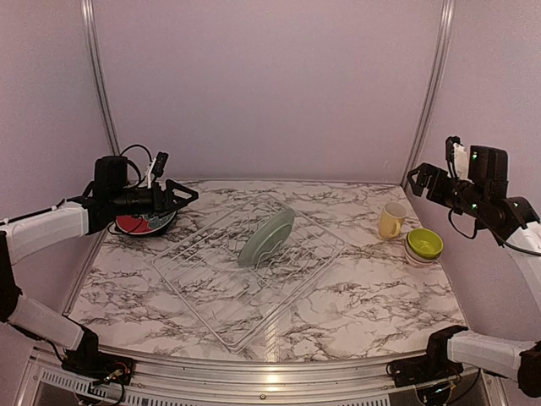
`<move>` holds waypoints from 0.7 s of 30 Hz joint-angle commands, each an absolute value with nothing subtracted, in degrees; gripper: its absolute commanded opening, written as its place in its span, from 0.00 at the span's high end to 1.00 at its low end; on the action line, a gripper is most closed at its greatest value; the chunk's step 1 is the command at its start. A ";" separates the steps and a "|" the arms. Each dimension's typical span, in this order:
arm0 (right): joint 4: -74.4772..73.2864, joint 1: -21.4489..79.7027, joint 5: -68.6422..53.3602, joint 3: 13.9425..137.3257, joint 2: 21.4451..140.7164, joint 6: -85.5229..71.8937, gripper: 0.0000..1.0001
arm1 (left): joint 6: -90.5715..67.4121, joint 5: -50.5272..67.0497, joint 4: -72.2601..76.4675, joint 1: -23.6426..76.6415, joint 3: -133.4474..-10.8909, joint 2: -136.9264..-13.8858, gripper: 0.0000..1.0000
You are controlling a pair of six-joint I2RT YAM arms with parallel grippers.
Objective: Unload the mixed dishes from the dish rack
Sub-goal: Grab the plate from the dish rack.
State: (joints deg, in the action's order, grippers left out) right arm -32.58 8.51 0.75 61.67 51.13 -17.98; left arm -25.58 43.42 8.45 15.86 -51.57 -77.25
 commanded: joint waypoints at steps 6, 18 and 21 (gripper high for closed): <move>-30.08 8.51 -2.23 61.45 48.93 -17.77 0.01 | -26.68 39.58 15.12 26.92 -52.69 -81.67 0.12; -30.71 8.52 -1.86 60.73 47.68 -17.67 0.02 | -19.61 28.52 2.63 38.37 -65.70 -92.42 0.18; -30.71 8.50 -1.85 60.73 47.64 -17.53 0.01 | -16.71 24.22 -2.92 40.75 -69.70 -95.06 0.19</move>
